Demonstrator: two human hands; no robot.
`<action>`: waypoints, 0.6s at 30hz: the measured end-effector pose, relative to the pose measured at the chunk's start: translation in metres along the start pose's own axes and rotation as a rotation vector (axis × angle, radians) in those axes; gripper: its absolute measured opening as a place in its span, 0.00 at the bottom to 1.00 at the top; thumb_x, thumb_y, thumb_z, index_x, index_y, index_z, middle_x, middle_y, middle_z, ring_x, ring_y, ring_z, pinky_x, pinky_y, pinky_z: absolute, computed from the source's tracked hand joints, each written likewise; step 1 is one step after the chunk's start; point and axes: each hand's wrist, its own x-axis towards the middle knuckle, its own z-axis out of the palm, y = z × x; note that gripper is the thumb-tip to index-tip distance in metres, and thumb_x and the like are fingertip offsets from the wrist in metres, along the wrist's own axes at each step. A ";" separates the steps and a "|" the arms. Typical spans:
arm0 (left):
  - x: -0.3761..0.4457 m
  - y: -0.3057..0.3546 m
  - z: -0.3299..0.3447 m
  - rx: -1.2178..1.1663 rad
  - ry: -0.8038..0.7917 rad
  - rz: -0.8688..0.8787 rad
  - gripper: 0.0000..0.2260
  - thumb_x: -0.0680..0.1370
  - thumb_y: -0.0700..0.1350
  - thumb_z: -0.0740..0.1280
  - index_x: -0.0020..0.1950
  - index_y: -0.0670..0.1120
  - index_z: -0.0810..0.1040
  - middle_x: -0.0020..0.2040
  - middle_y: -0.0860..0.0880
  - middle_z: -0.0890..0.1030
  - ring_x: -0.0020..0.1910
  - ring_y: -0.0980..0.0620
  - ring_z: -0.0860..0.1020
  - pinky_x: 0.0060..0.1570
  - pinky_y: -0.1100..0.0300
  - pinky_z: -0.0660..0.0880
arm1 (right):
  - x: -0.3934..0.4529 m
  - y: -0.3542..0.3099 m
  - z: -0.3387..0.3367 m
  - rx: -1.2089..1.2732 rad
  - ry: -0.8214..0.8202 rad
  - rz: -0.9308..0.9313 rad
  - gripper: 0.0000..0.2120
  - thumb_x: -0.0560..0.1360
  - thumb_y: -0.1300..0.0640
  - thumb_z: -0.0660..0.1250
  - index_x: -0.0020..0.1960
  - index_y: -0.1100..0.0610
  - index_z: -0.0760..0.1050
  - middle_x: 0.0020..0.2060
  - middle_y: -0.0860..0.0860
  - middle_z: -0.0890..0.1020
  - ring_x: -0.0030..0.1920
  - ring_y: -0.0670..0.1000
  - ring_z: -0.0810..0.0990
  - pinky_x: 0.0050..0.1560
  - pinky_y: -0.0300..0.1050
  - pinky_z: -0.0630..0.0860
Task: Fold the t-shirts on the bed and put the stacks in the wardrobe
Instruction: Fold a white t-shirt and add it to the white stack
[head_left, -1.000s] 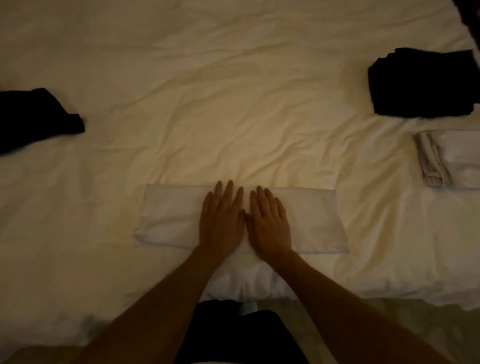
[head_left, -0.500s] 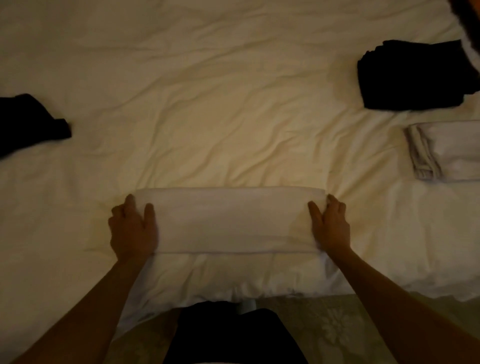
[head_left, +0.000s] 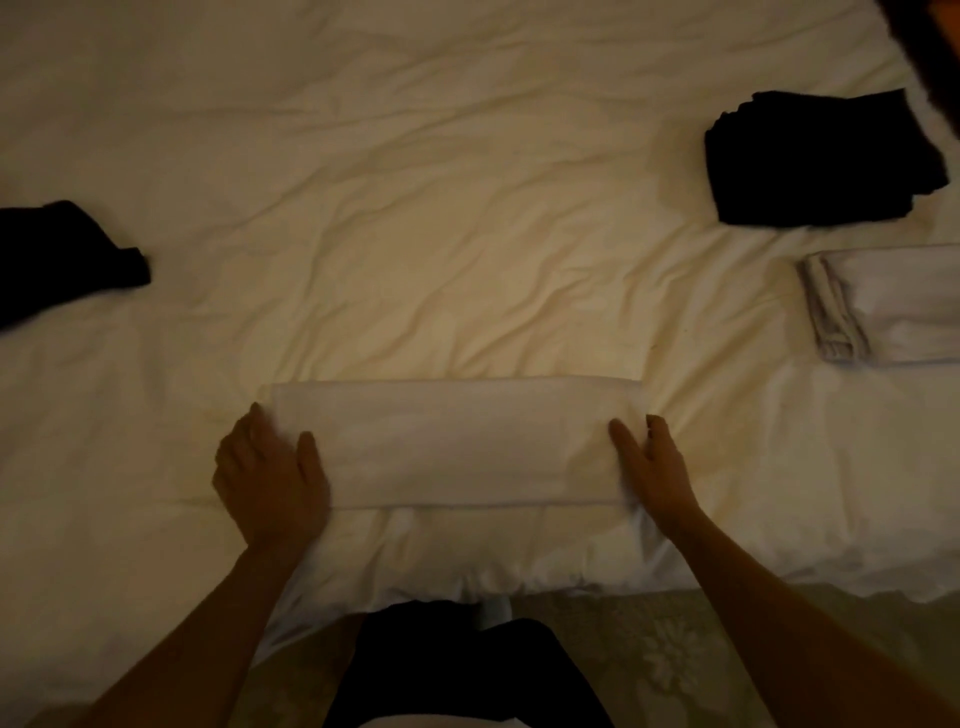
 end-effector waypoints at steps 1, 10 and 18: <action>-0.005 0.011 0.001 -0.009 0.030 0.125 0.29 0.81 0.53 0.57 0.75 0.36 0.63 0.69 0.32 0.69 0.67 0.31 0.68 0.63 0.37 0.65 | -0.001 0.003 -0.001 0.016 -0.005 -0.012 0.23 0.79 0.44 0.63 0.68 0.57 0.69 0.57 0.54 0.79 0.56 0.56 0.78 0.59 0.56 0.77; -0.041 0.114 0.042 0.098 -0.329 0.573 0.27 0.81 0.56 0.51 0.76 0.46 0.67 0.77 0.42 0.65 0.74 0.38 0.65 0.68 0.43 0.66 | -0.003 -0.015 0.000 0.141 0.150 -0.073 0.13 0.80 0.48 0.63 0.53 0.59 0.75 0.45 0.54 0.80 0.46 0.54 0.79 0.47 0.52 0.77; -0.050 0.117 0.040 0.126 -0.311 0.796 0.25 0.79 0.42 0.59 0.77 0.47 0.66 0.77 0.48 0.66 0.75 0.44 0.65 0.66 0.48 0.66 | -0.022 -0.014 -0.019 0.573 -0.033 0.245 0.14 0.79 0.58 0.67 0.63 0.59 0.74 0.50 0.53 0.80 0.48 0.52 0.80 0.44 0.48 0.81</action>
